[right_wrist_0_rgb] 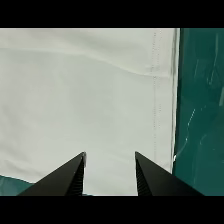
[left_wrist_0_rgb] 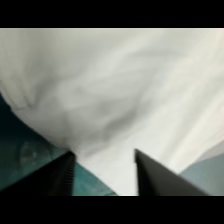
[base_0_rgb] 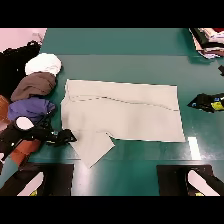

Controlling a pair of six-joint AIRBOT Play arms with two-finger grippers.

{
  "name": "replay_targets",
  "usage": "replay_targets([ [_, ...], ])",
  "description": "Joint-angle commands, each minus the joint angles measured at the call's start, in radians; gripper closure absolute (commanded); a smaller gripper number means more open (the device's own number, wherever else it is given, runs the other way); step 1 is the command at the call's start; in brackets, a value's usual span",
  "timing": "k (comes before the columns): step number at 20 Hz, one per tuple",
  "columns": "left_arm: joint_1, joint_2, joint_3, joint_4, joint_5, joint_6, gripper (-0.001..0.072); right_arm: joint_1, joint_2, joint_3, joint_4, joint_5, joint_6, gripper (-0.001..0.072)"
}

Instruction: Fold the shirts.

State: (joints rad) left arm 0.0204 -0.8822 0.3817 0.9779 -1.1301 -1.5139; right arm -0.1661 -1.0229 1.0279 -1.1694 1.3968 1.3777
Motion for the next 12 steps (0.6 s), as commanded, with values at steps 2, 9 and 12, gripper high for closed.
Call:
replay_targets([
  [2, 0.0, 0.0, -0.01, -0.05, 0.031, 0.033, 0.0675, -0.002, 0.001, -0.001, -0.004, 0.041, 0.0, 0.0343],
  [9, 0.0, 0.0, 0.126, -0.073, -0.055, 0.101, 0.0683, -0.253, 0.068, -0.181, -0.124, 0.165, -0.01, 0.0302],
  [12, 0.0, 0.0, 0.162, -0.073, -0.052, 0.108, 0.0683, -0.362, 0.063, -0.357, -0.101, 0.126, -0.01, 0.0223],
])
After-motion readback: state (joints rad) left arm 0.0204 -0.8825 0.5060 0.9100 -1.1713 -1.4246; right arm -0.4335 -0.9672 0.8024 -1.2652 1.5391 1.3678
